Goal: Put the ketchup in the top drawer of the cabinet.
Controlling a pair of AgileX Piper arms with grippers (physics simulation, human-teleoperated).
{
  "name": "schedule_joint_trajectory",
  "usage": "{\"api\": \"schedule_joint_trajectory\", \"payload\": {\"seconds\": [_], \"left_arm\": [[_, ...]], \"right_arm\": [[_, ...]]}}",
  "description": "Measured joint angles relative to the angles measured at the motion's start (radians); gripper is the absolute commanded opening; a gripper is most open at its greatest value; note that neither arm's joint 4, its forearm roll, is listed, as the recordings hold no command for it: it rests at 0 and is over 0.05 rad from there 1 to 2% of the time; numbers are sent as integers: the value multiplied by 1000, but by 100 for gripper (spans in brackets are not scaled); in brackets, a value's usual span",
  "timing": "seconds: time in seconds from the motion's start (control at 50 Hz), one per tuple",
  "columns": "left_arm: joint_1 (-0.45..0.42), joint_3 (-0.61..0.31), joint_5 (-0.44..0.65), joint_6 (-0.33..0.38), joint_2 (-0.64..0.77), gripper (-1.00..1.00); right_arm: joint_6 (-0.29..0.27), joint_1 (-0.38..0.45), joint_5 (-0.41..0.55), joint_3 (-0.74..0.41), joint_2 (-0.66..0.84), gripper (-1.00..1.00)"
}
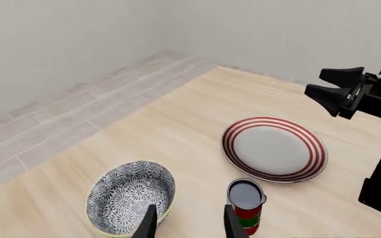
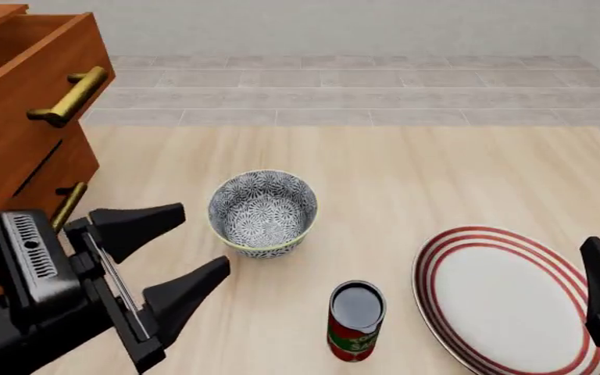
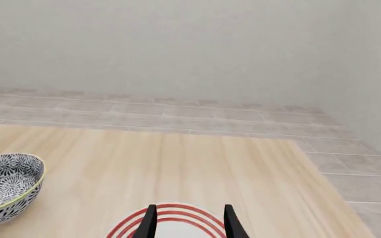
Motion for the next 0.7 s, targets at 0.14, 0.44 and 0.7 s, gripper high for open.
{"api": "schedule_joint_trajectory", "payload": {"seconds": [0.14, 0.44, 0.7], "left_arm": [[-43, -10, -49, 5, 76, 100], [-116, -17, -138, 7, 233, 100], [-175, -28, -221, 5, 385, 100]], "right_arm": [[-1, 0, 4, -2, -3, 100], [-3, 1, 8, -3, -5, 100], [-4, 0, 7, 0, -6, 100]]}}
